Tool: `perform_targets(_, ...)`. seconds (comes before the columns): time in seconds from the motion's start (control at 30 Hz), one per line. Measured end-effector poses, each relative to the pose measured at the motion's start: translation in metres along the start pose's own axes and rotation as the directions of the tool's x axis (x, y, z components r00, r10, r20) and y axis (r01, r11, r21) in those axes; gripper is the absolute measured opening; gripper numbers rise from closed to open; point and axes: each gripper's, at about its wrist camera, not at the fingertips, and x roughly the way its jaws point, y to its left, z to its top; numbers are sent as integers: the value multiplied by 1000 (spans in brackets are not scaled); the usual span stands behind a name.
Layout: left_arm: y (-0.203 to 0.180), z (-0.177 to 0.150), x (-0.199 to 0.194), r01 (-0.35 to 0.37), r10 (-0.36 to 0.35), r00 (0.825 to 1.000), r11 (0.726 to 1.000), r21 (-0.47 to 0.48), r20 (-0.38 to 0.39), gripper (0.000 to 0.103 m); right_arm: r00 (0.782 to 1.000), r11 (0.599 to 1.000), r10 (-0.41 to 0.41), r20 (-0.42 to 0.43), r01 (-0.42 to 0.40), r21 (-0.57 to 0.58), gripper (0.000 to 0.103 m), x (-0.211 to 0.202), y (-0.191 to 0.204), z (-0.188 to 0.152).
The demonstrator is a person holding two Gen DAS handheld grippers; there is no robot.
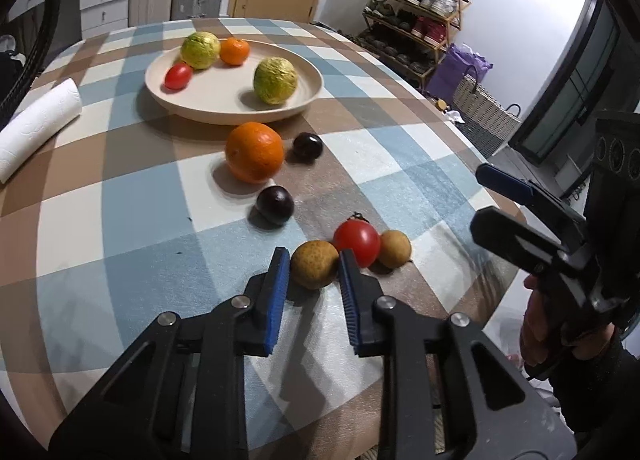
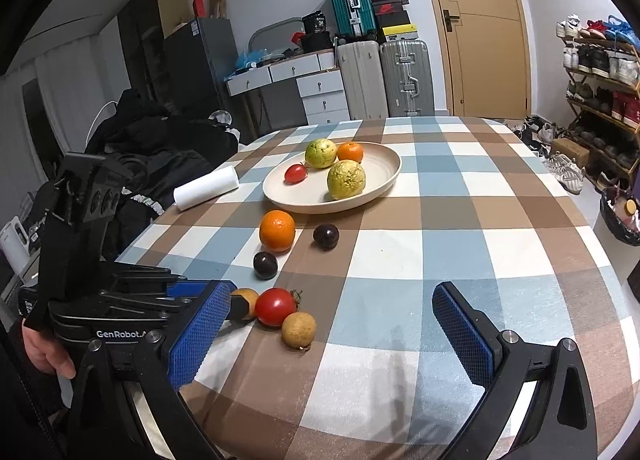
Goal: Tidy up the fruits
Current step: 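Move the left tool toward the small brown round fruit, then close the left tool on the small brown round fruit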
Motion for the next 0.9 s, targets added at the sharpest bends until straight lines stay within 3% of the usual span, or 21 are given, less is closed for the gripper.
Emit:
perform_targets(0.23,11,3,-14,33,-32,998,999,-32,45,15,1000,1000,3,-26,-2,25,103,4,-4,5)
perform_targets(0.6,29,0,-2,71,-71,997,995,-69,6,16,999,998,35,-39,-33,57,103,27,-7,27)
perform_targets(0.9,47,-3,-9,96,-96,995,987,-132,5,16,996,997,43,-74,-38,70,103,42,-8,24)
